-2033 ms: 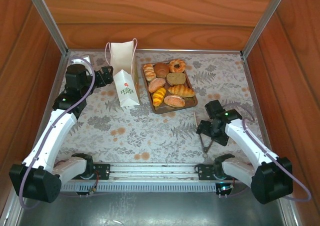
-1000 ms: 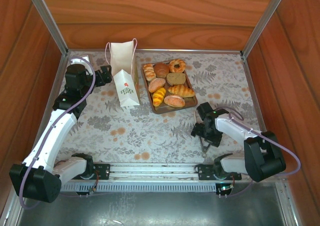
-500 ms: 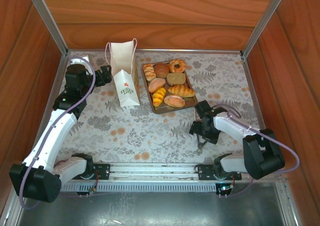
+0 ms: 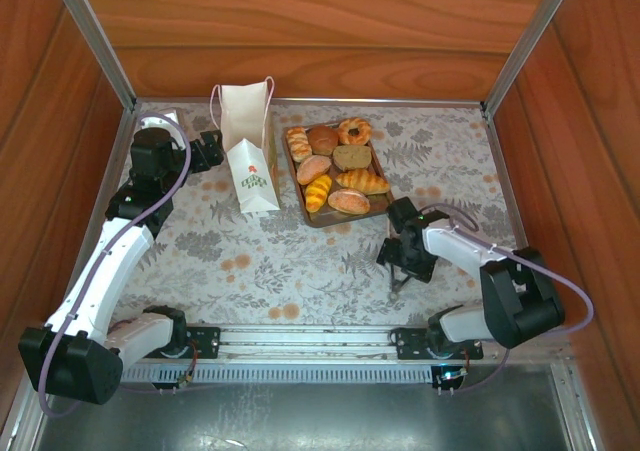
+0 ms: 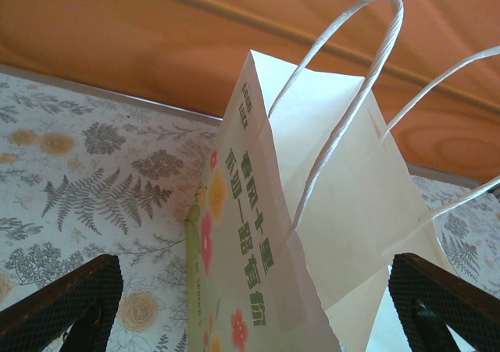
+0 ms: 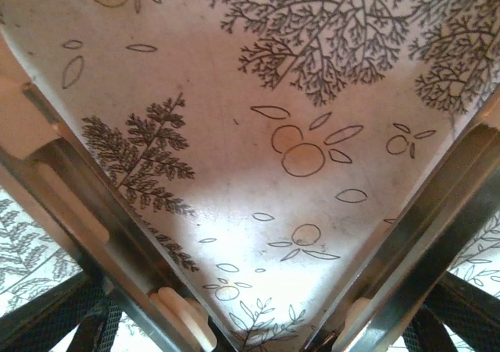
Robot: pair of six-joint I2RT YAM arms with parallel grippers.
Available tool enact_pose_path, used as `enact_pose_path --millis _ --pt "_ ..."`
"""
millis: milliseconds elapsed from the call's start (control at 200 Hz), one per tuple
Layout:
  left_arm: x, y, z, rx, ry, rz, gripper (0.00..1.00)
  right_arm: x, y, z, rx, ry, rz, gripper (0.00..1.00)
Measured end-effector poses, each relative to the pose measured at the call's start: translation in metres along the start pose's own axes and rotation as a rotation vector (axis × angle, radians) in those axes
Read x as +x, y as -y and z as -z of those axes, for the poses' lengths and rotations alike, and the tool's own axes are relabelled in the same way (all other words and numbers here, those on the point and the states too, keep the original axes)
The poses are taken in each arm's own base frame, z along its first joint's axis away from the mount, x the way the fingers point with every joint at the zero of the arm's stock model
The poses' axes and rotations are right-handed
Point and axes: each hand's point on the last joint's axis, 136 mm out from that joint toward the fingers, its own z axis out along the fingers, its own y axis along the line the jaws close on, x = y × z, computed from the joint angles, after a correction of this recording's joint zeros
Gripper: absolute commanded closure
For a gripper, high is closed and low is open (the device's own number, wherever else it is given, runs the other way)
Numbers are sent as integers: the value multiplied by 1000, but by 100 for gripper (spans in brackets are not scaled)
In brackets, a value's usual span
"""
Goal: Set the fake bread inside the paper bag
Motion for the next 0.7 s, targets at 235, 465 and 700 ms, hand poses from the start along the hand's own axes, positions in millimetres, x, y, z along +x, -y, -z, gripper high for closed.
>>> enact_pose_path --millis 235,465,700 --pt "0 -1 0 -7 3 3 7 -2 -3 0 0 1 9 15" --pt "0 -2 0 -9 3 4 7 -3 -4 0 -1 7 11 23" --pt "-1 -3 1 -18 4 5 7 -9 -1 6 -4 58 3 32"
